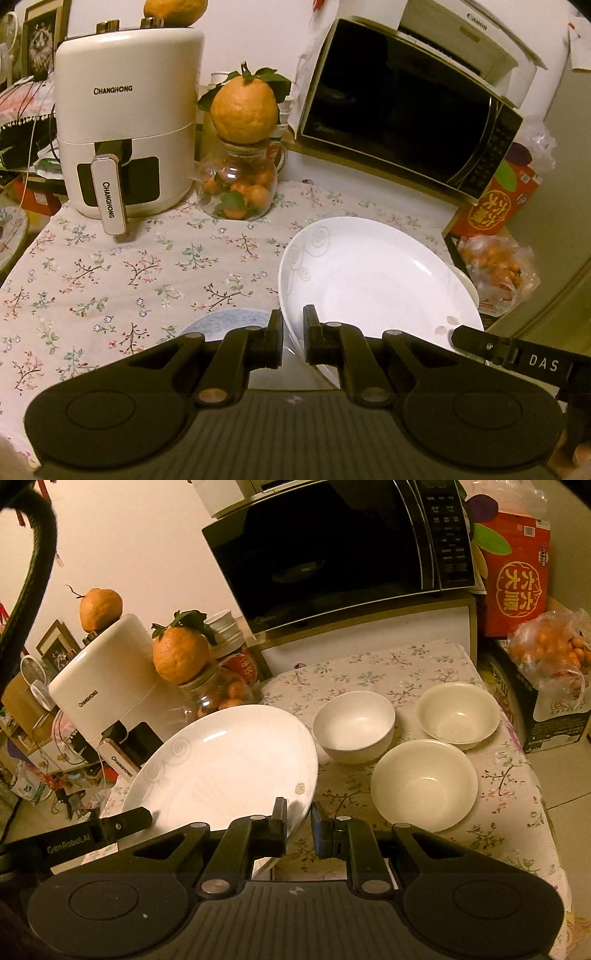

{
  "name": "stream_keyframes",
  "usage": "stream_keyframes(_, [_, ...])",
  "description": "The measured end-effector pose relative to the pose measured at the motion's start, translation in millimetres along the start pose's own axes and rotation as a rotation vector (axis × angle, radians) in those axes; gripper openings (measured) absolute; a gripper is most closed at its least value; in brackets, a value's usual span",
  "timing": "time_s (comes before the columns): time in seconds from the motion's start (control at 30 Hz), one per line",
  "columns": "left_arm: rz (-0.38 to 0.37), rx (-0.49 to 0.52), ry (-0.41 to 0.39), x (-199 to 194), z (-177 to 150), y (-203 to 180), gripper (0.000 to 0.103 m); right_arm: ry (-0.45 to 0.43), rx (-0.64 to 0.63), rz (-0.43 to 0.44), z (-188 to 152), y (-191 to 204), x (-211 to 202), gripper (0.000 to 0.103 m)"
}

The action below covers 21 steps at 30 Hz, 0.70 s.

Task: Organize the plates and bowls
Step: 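Carry the held white plate with both grippers over the white plate stack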

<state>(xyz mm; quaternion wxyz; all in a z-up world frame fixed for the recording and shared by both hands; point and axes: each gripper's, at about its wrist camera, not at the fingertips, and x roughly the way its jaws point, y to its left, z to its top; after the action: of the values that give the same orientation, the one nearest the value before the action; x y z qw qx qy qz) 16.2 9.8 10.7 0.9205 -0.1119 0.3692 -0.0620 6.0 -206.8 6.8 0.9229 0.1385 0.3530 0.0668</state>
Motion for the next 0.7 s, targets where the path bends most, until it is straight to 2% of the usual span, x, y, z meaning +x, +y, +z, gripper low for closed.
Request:
stream_keyframes(0.23, [0.000,-0.048,0.011,-3.8,-12.2,19.5,0.009,0.002,-0.020,0.028,-3.3,5.2,2.2,0.013])
stream_keyframes(0.7, [0.036,-0.118,0.075,7.4,-33.7,59.0,0.009,0.100,-0.117,0.013,-29.1,36.7,35.0,0.013])
